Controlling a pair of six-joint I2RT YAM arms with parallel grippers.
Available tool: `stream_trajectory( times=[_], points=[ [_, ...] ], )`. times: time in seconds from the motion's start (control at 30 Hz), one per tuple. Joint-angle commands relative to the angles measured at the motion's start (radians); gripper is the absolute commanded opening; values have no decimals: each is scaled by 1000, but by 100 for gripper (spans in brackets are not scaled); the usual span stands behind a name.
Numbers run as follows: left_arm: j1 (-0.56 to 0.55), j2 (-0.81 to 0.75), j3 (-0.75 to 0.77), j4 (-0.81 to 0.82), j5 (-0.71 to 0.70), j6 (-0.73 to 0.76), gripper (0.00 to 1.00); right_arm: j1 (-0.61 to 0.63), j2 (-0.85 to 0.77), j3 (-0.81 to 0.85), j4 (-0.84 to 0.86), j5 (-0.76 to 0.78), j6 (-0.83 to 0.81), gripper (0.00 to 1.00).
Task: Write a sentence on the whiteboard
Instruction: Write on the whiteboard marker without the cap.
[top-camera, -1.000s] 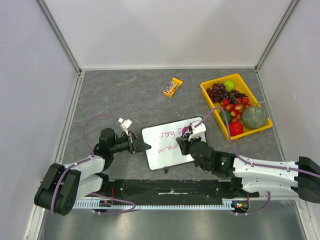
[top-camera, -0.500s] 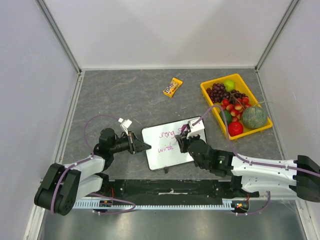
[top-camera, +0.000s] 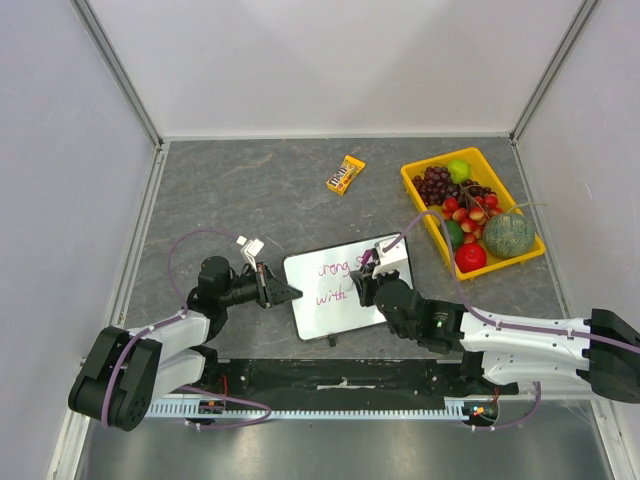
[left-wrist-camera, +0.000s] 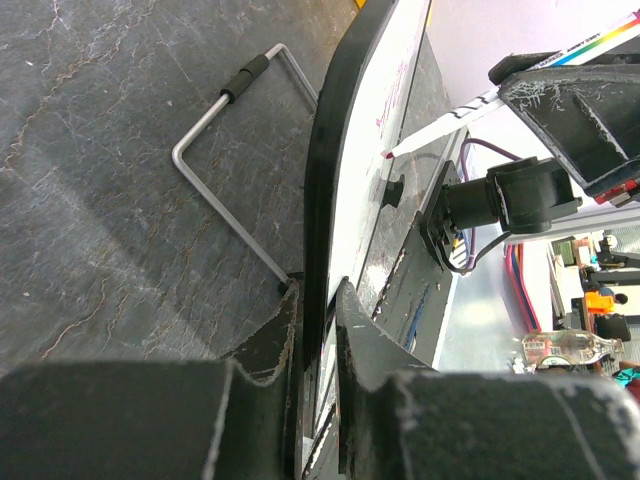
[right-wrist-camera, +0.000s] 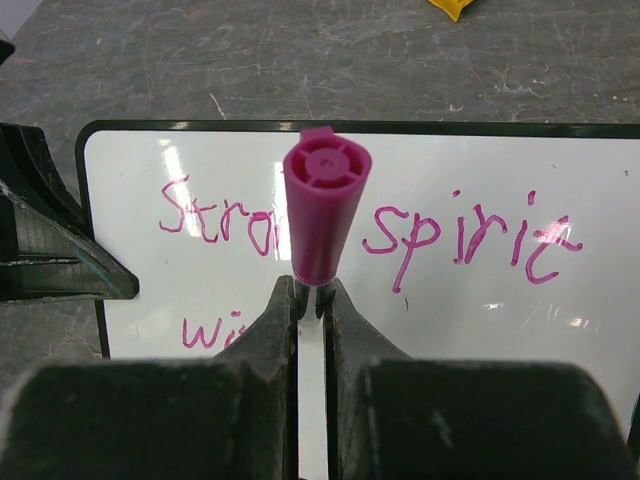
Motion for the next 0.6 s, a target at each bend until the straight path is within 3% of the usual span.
stream_trajectory(
  times=[0.0,0.57],
  points=[
    [6,2,-17,-49,-59,39,2,-5,5,-25,11,17,19,0],
    [6,5,-15,-49,-59,42,2,-5,-21,-53,7,-21,27,0]
  ],
)
